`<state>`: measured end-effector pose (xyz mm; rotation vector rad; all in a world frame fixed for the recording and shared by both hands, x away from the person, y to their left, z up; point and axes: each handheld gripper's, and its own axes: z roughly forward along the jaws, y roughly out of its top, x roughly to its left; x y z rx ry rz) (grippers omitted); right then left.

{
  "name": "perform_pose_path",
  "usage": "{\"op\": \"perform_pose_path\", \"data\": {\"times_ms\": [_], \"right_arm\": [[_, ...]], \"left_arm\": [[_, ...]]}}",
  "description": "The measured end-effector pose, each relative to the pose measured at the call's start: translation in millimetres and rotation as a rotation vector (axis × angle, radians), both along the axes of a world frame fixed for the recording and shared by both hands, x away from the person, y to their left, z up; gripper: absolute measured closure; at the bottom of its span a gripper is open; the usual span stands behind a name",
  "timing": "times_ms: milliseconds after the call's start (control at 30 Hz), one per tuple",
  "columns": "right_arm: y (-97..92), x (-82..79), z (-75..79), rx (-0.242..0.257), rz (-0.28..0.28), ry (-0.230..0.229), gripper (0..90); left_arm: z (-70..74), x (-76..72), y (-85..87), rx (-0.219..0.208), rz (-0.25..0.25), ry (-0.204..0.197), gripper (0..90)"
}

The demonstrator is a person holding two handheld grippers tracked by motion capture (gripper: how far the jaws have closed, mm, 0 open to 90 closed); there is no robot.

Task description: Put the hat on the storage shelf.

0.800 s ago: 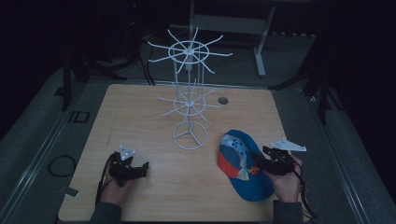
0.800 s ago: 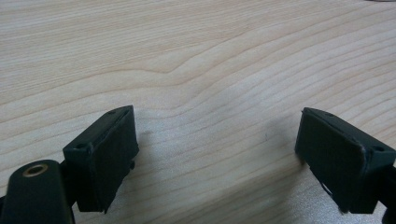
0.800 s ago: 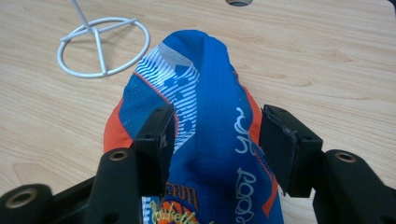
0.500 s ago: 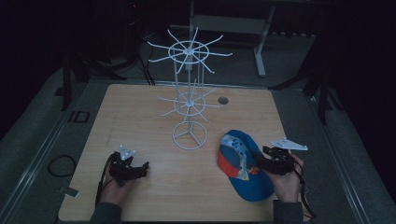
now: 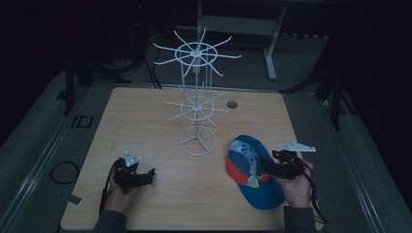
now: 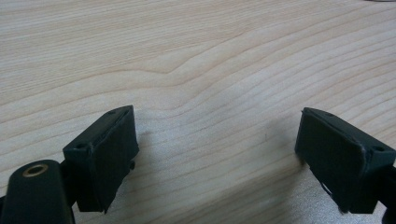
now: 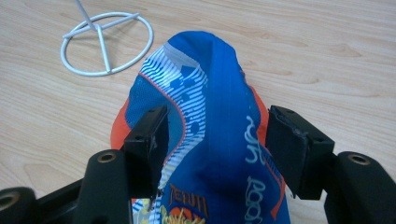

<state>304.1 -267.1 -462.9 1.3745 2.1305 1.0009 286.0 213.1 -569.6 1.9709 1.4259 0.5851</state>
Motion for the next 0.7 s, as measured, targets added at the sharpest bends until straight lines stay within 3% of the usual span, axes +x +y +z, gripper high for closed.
{"op": "perform_pose_path", "data": {"times_ms": [200, 367, 433, 700], "right_arm": [[3.5, 13.6, 0.4, -0.03, 0.018, 0.03, 36.8], [3.8, 21.8, 1.1, -0.034, 0.039, 0.057, 33.6], [3.4, 28.8, 0.3, -0.03, 0.051, 0.096, 31.1], [4.6, 42.7, 0.7, -0.045, 0.07, 0.133, 29.7]], "left_arm": [[0.0, 0.0, 0.0, 0.0, 0.0, 0.0, 13.3], [0.0, 0.0, 0.0, 0.0, 0.001, 0.0, 13.4], [0.0, 0.0, -0.1, -0.001, 0.001, 0.0, 13.3], [0.0, 0.0, -0.2, -0.002, 0.002, 0.0, 13.3]]}}
